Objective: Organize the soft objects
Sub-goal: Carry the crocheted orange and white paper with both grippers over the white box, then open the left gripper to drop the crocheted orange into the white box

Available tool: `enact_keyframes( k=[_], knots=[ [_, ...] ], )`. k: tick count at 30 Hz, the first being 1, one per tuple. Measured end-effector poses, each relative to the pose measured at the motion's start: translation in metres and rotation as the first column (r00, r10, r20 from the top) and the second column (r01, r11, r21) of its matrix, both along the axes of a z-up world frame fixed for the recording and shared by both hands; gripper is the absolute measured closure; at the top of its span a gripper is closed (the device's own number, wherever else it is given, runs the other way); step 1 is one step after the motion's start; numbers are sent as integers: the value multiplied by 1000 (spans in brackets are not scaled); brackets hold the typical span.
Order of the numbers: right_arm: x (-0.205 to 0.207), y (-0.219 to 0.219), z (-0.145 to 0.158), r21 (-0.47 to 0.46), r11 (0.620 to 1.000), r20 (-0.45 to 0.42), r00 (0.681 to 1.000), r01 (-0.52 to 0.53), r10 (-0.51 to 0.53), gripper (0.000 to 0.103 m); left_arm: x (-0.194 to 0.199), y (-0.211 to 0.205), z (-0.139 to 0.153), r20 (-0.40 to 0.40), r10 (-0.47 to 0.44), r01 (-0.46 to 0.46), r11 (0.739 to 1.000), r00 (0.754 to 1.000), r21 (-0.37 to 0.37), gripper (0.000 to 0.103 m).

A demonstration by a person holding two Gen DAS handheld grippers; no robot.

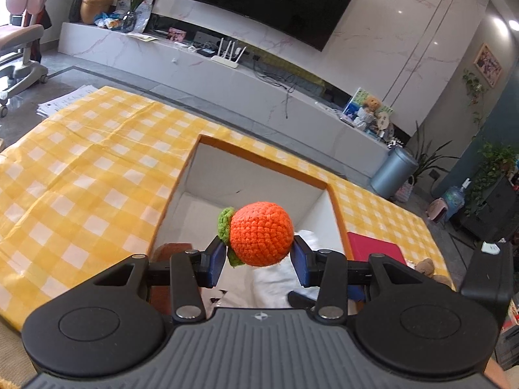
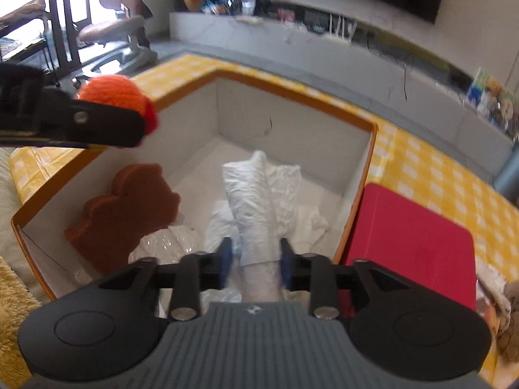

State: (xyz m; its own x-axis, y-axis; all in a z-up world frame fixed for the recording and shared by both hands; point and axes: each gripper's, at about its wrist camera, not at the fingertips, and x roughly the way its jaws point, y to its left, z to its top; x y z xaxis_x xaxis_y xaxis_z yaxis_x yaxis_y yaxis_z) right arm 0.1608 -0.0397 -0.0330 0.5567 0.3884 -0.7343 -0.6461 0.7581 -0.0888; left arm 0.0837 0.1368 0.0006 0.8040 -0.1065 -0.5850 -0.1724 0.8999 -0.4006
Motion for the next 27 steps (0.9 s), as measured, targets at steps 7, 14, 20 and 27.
enact_keyframes(
  k=[7, 14, 20, 27],
  knots=[
    [-22, -20, 22, 42, 999, 151, 988, -25, 18, 4, 5, -10, -2, 21, -4, 3, 999, 1000, 37, 54],
    [-19, -55, 44, 146, 986, 162, 982, 75, -98, 3, 9, -15, -8, -12, -33, 33, 999, 999, 25, 54],
    [-6, -79, 46, 182, 968, 127, 972, 171, -195, 3, 6, -24, -5, 18, -134, 134, 990, 991, -50, 54],
    [-6, -99, 56, 231, 947, 108, 962, 223, -252, 3, 12, -30, -14, -12, -158, 157, 986, 987, -53, 54]
  ],
)
